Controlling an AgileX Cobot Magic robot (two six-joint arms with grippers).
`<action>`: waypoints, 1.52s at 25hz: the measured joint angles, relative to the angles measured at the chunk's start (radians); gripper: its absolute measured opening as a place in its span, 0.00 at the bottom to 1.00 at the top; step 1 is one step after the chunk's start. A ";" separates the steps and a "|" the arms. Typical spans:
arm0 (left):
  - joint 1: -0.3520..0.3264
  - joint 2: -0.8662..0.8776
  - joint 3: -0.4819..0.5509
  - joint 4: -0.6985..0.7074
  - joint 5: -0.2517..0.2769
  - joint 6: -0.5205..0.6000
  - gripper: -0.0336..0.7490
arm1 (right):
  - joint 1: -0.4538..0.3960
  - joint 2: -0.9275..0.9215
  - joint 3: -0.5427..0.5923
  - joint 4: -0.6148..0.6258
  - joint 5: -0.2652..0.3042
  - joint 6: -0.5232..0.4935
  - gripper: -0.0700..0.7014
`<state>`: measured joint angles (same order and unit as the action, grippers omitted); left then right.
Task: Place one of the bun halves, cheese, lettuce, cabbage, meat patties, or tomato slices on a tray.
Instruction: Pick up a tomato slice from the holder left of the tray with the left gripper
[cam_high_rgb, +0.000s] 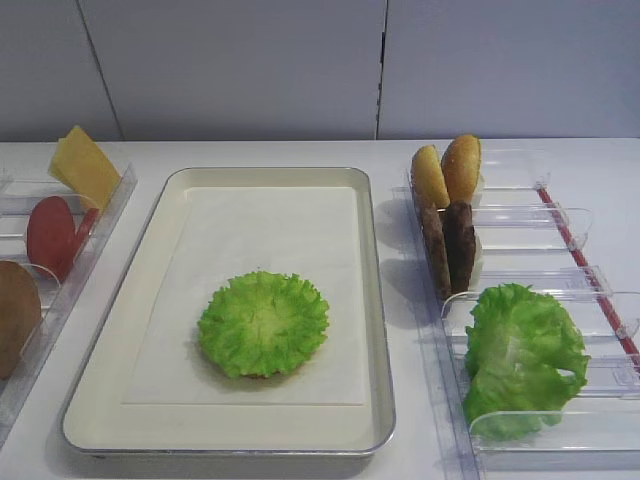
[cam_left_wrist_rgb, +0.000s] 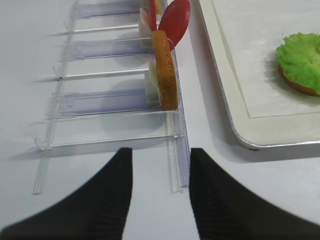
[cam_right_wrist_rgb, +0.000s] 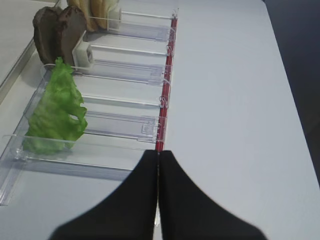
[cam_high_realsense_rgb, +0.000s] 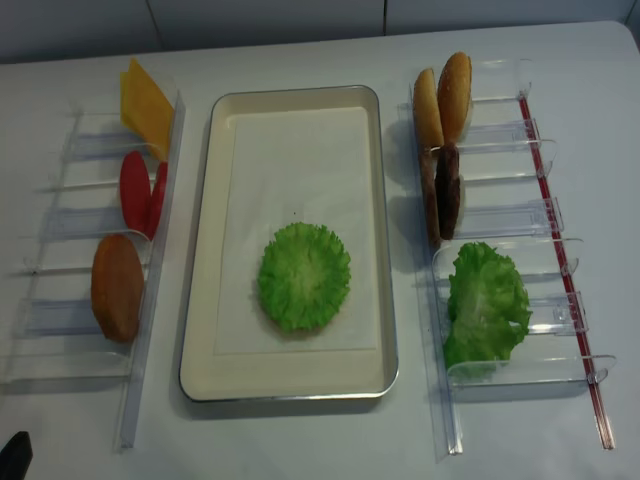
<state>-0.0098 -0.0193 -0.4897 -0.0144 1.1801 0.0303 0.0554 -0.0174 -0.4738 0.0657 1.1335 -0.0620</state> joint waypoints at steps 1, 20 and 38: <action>0.000 0.000 0.000 0.000 0.000 0.000 0.37 | 0.000 0.000 0.000 0.000 0.000 0.000 0.43; 0.000 0.270 -0.098 -0.044 -0.093 0.027 0.41 | 0.000 0.000 0.000 0.000 0.000 0.000 0.43; -0.049 1.305 -0.566 -0.138 -0.225 0.151 0.55 | 0.000 0.000 0.000 0.000 0.000 0.000 0.43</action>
<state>-0.0592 1.2861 -1.0555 -0.1519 0.9549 0.1814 0.0554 -0.0174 -0.4738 0.0657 1.1335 -0.0620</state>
